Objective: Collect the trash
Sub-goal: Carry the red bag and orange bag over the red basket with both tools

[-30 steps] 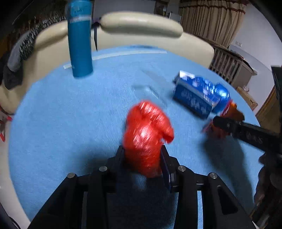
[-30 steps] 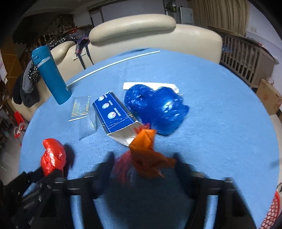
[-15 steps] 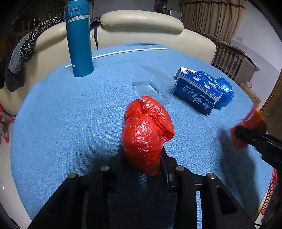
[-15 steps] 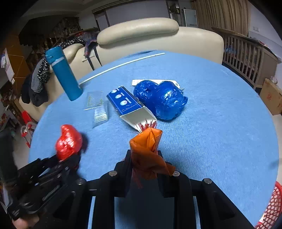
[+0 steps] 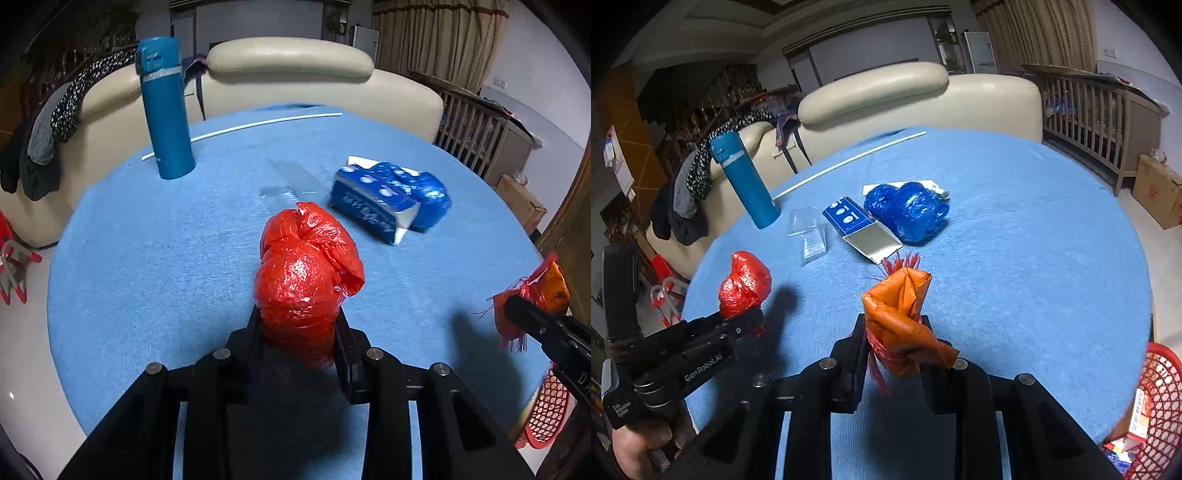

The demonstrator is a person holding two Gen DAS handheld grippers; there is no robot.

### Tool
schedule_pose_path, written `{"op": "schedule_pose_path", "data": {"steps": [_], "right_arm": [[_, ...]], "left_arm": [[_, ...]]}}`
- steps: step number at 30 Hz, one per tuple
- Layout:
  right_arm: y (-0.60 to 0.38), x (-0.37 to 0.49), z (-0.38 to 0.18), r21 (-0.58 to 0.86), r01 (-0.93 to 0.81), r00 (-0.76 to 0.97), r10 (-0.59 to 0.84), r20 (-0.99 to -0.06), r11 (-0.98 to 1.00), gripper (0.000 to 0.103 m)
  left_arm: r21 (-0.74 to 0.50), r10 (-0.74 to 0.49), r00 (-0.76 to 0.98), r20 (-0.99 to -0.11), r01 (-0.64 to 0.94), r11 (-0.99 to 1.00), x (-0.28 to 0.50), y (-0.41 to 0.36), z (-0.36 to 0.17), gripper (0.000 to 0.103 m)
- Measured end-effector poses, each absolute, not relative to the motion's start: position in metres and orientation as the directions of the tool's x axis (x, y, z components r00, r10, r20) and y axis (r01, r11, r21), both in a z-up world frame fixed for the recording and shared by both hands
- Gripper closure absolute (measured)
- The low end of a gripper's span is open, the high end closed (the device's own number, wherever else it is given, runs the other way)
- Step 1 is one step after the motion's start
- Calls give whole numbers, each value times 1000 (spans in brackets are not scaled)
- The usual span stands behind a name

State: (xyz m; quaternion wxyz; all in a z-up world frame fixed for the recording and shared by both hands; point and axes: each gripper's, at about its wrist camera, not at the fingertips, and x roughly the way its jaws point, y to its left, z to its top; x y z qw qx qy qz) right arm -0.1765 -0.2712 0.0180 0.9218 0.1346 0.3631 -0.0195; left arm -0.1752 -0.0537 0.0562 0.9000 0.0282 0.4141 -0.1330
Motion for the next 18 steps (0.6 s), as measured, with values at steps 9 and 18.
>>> {"op": "schedule_pose_path", "data": {"steps": [9,18], "right_arm": [[-293,-219,31,268,162,777,44,-628,950,77],[-319,-252,40,310,200,814,18,-580,930,77]], "left_arm": [[-23,-232,648,-726,315,949,-203,-80,78,68],[25,-255,671,-697,377,926,-228,-109,98,68]]}}
